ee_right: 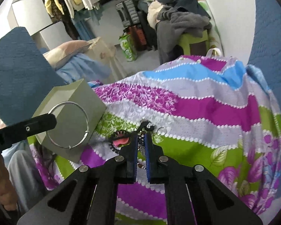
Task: Organize jewelry
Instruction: 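Grasp the silver chain with the right tool while the left tool lifts the hoop, then carry the hoop and chain into the green box and open both tools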
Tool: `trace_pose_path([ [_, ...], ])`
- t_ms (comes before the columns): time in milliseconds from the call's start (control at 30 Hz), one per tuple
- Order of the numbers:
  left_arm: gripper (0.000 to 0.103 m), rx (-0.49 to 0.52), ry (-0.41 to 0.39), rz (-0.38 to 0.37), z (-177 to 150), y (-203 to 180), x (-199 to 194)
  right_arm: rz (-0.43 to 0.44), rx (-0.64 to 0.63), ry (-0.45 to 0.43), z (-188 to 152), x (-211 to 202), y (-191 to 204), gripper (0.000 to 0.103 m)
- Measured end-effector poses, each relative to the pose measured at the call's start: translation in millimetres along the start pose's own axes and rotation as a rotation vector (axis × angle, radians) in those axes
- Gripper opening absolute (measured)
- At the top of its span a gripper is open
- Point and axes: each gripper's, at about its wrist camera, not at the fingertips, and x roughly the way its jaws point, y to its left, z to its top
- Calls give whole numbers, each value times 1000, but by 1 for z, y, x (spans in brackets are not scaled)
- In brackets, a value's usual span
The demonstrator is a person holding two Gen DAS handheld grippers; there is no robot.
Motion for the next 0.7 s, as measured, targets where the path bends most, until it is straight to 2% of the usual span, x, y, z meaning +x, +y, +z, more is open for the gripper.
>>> trace_pose_path([
  [400,2,11,4,-2,17,-8,-41,-65,33,-18,23,-50,17,5],
  [700,2,24,-3,9,48,-4,-77,-126,16,-47,53,-90,46,5],
])
